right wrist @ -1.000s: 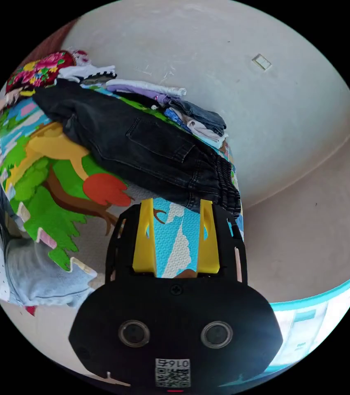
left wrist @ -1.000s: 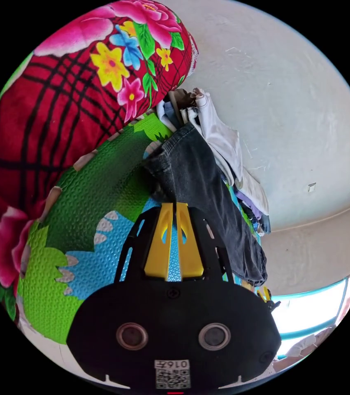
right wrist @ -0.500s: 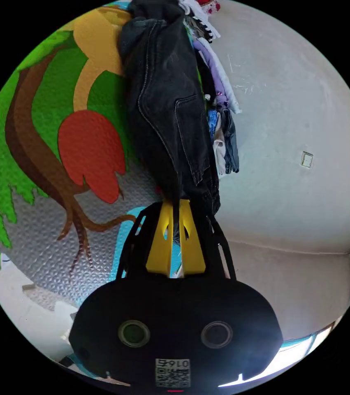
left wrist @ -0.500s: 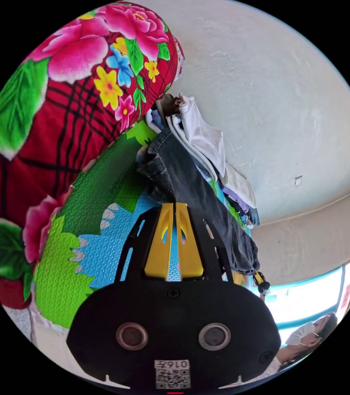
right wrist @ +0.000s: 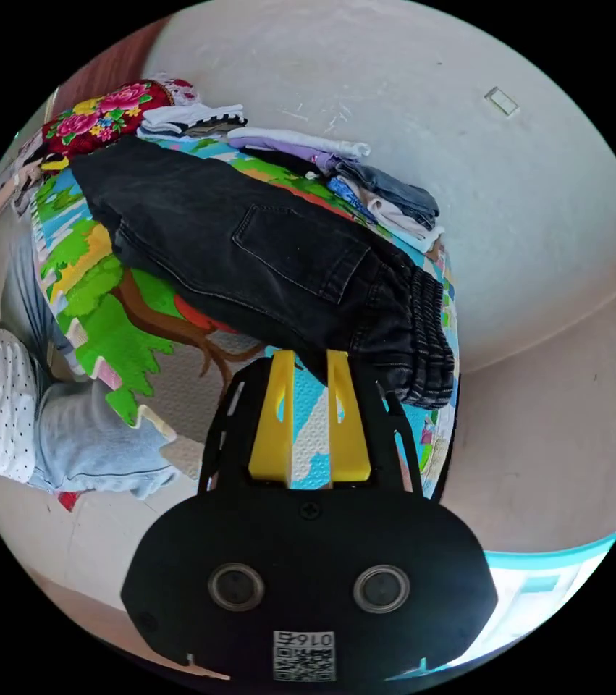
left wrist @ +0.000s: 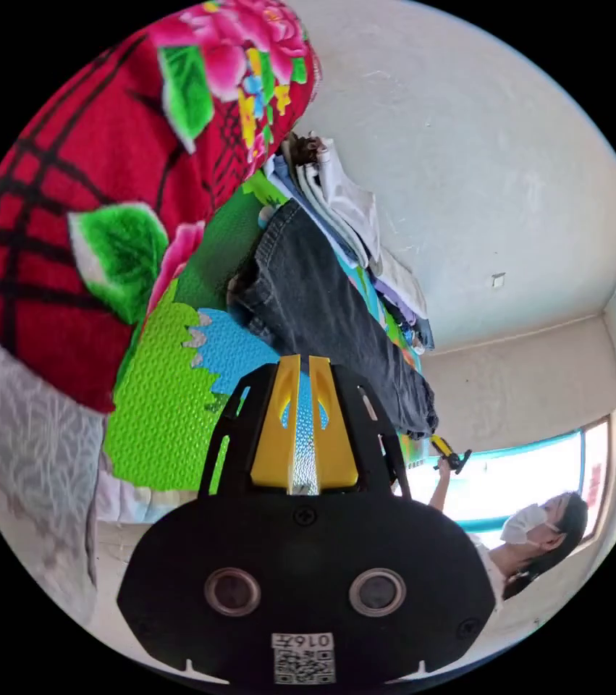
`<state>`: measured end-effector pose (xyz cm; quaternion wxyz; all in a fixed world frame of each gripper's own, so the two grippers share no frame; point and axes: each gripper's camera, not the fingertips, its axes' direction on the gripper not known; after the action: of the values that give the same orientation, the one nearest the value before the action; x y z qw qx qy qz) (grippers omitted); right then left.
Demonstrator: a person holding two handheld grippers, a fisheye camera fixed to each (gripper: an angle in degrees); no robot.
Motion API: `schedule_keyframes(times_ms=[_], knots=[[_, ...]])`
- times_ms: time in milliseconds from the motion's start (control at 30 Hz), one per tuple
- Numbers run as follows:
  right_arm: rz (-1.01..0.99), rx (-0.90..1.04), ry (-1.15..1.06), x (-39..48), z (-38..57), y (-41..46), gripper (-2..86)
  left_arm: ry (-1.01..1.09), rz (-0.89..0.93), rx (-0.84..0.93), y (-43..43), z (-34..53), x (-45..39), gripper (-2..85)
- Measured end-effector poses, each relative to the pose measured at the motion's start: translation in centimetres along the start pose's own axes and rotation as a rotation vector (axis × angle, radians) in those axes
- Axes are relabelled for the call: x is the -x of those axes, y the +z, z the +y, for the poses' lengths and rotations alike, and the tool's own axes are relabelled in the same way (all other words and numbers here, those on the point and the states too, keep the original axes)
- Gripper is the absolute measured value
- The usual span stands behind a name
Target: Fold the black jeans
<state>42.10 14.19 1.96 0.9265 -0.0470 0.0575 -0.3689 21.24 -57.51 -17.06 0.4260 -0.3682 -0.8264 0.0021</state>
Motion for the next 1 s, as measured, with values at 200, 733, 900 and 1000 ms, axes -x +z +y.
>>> schedule_keyframes(times_ms=[200, 733, 900, 1000], knots=[[0.009, -0.262, 0.128, 10.6, -0.7, -5.5, 3.1, 0.538, 0.03, 0.136, 2.3, 1.7, -21.2, 5.8], [0.328, -0.129, 0.29, 20.7, -3.9, -2.4, 4.2, 1.005, -0.204, 0.127, 5.3, 2.4, -53.4, 6.6], [0.031, -0.212, 0.352, 16.6, -0.7, -6.4, 0.4, 1.021, -0.263, 0.231, 1.9, -2.7, -56.7, 6.3], [-0.282, -0.263, 0.423, 11.7, 3.5, -7.5, 0.1, 0.996, -0.106, 0.324, -1.4, -4.8, -57.4, 6.7]])
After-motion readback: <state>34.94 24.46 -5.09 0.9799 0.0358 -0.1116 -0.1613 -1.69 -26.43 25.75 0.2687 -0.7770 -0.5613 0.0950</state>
